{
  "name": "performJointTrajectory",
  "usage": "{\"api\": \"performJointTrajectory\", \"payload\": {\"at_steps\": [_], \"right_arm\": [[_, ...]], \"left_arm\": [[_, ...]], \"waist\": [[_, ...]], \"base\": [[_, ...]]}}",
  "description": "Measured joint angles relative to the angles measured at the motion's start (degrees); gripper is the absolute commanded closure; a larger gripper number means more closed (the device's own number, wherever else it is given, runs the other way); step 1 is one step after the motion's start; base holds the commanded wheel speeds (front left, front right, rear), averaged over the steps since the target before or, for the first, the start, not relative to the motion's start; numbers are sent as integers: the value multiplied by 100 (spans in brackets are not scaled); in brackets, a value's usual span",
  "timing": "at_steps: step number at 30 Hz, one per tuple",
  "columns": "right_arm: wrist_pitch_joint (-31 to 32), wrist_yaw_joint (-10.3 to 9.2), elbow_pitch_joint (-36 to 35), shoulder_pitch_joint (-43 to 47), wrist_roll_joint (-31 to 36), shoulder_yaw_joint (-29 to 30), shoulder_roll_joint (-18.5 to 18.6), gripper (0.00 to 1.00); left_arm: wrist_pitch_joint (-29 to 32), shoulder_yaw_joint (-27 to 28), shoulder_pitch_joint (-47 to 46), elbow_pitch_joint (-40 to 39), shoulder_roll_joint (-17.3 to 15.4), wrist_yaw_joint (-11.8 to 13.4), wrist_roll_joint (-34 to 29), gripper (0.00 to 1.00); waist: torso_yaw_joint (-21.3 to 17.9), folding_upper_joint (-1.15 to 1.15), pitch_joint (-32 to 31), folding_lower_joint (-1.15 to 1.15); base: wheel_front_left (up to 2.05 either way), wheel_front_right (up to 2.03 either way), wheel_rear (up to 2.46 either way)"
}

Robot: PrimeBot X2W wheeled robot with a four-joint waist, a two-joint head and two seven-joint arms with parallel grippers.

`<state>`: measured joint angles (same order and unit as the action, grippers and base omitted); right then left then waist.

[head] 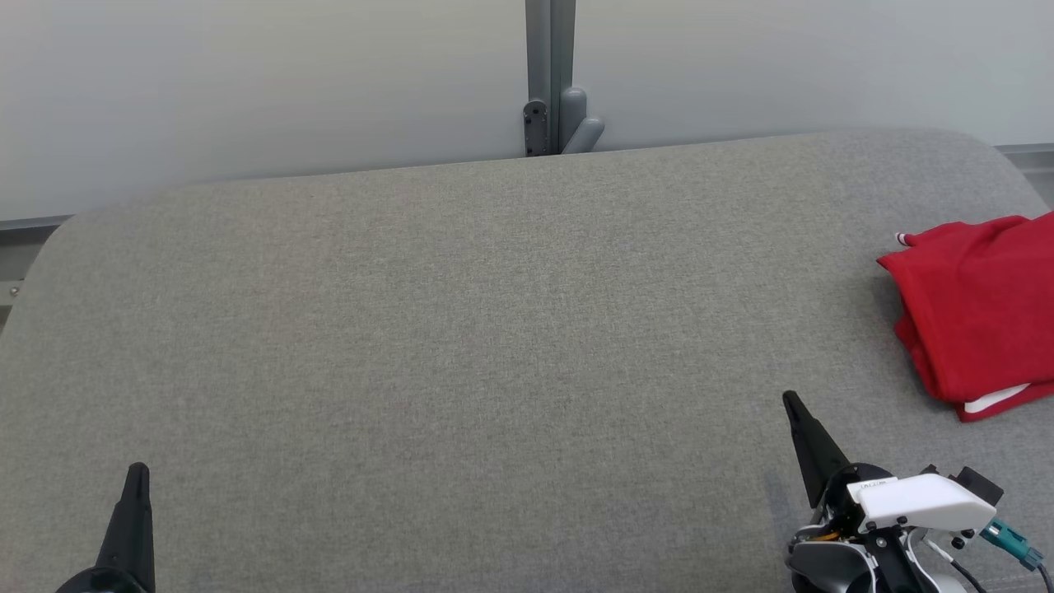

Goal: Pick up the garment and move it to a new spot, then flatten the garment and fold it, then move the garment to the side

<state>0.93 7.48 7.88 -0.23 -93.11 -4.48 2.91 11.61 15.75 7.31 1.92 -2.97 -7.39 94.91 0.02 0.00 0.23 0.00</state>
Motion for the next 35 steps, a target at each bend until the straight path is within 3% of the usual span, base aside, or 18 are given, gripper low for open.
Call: {"api": "performJointTrajectory", "payload": {"at_steps": [35], "right_arm": [[1,0,1,0,1,4,-4,100]], "left_arm": [[10,9,-2,1,5,0,0,100]], "waist": [[0,0,0,0]], "base": [[0,0,0]]}}
